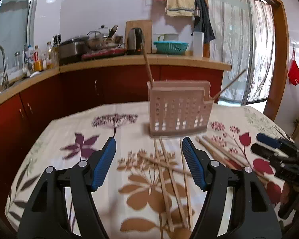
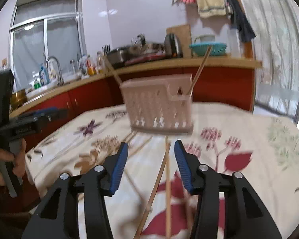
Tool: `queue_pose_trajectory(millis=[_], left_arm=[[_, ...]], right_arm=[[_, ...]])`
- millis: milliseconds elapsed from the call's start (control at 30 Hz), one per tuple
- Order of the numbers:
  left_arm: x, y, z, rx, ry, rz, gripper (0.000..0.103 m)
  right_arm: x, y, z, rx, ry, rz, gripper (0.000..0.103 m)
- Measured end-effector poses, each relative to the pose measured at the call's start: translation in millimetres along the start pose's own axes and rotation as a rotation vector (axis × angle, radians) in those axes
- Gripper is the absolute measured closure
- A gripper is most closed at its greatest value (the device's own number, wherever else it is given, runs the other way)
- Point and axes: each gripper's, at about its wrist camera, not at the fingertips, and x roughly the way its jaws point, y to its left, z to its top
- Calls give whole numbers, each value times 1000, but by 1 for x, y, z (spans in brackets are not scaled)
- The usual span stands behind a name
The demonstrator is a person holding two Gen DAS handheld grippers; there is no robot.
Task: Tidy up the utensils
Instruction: 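Move both tools back down to the loose chopsticks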
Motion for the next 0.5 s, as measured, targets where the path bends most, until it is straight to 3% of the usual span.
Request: queue_pose_trajectory(millis=[267, 500], left_arm=[[-3, 8, -35, -38, 73, 12, 36], [-2, 8, -47, -43, 90, 6, 36]], right_arm=[[15, 12, -37, -20, 116, 14, 70], [29, 15, -50, -37, 204, -12, 72]])
